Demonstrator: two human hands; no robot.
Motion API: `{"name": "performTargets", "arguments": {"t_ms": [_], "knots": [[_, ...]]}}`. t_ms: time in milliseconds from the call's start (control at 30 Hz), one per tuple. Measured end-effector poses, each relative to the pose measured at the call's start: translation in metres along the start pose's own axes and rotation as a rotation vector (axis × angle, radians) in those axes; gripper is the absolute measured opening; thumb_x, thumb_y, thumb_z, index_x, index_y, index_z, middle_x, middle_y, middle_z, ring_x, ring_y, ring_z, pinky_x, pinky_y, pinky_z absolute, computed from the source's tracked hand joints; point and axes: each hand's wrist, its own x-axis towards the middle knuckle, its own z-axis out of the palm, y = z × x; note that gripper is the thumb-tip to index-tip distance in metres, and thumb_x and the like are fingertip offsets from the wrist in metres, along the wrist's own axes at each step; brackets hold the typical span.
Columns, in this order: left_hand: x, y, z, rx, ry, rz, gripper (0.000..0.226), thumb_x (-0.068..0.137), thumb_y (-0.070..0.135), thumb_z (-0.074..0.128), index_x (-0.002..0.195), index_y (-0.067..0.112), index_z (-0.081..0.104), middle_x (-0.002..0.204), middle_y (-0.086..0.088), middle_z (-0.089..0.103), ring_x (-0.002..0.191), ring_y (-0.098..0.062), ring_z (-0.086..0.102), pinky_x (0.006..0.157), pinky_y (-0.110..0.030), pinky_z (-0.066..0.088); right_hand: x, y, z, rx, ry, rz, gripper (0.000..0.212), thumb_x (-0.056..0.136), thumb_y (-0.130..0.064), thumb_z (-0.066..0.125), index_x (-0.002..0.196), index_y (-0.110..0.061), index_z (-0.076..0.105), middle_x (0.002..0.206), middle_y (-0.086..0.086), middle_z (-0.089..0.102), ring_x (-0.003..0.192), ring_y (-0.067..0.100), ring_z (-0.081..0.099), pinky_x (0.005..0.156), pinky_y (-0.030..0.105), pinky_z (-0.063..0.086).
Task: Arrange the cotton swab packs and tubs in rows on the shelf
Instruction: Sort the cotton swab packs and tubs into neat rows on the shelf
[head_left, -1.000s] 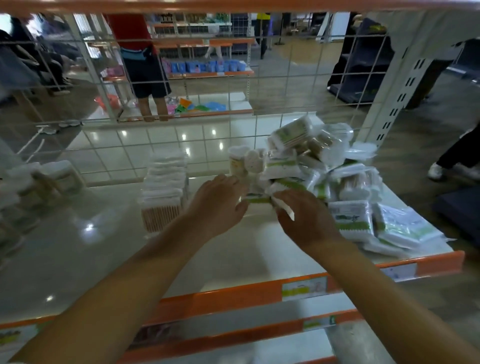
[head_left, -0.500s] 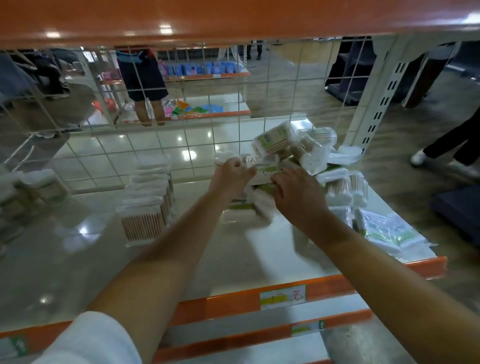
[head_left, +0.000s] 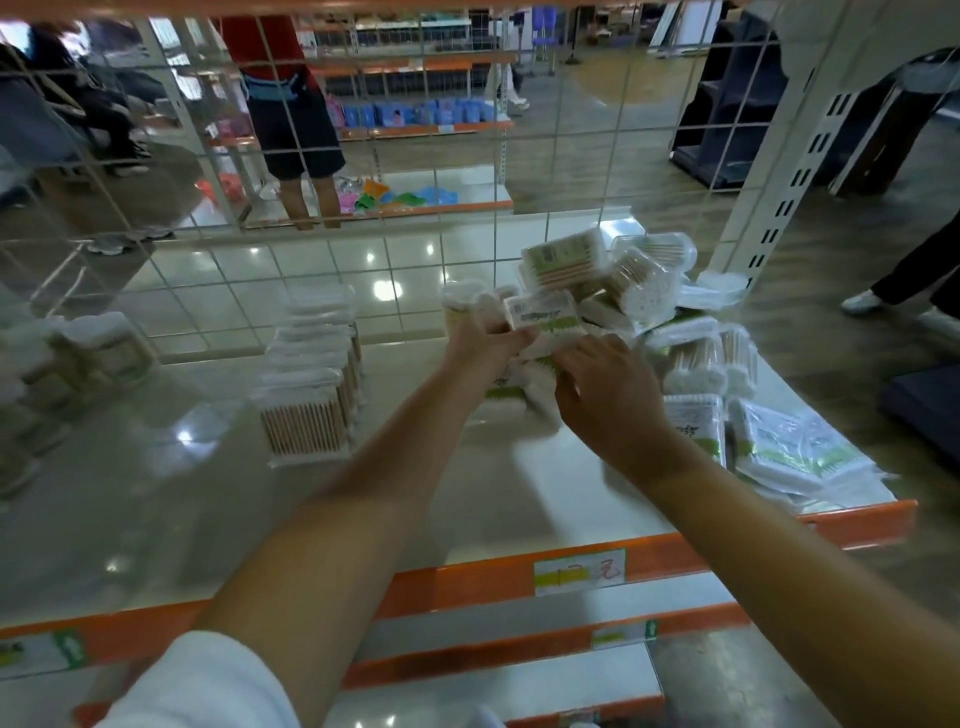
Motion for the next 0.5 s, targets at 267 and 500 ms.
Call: {"name": "performTargets", "arguments": {"t_ms": [267, 500], "knots": [[-0.019, -0.014, -0.015, 0.017, 0.022, -0.097, 0.022, 0.082, 0.014, 0.065, 0.103, 0.009, 0.063, 0.088, -0.006, 0.066, 0.074, -0.017, 0.061, 0.067, -0.028, 0.049, -0.023, -0.011, 0.004, 0.120, 0.026, -0.039, 0.021, 0.078, -0.010, 0.047, 0.077, -0.005, 0.067, 0.076, 0.008, 0.067, 0.070, 0.030, 0.062, 0.057, 0.035, 0.053], [-0.041, -0.033, -0.039, -0.091, 0.014, -0.087, 0.013, 0.082, 0.014, 0.067, 0.094, 0.014, 0.060, 0.091, -0.004, 0.066, 0.078, -0.016, 0.062, 0.075, -0.032, 0.052, -0.033, -0.030, 0.009, 0.117, -0.001, 0.013, 0.017, 0.071, -0.007, 0.055, 0.078, -0.008, 0.071, 0.075, 0.006, 0.067, 0.070, 0.030, 0.064, 0.057, 0.036, 0.053]]}}
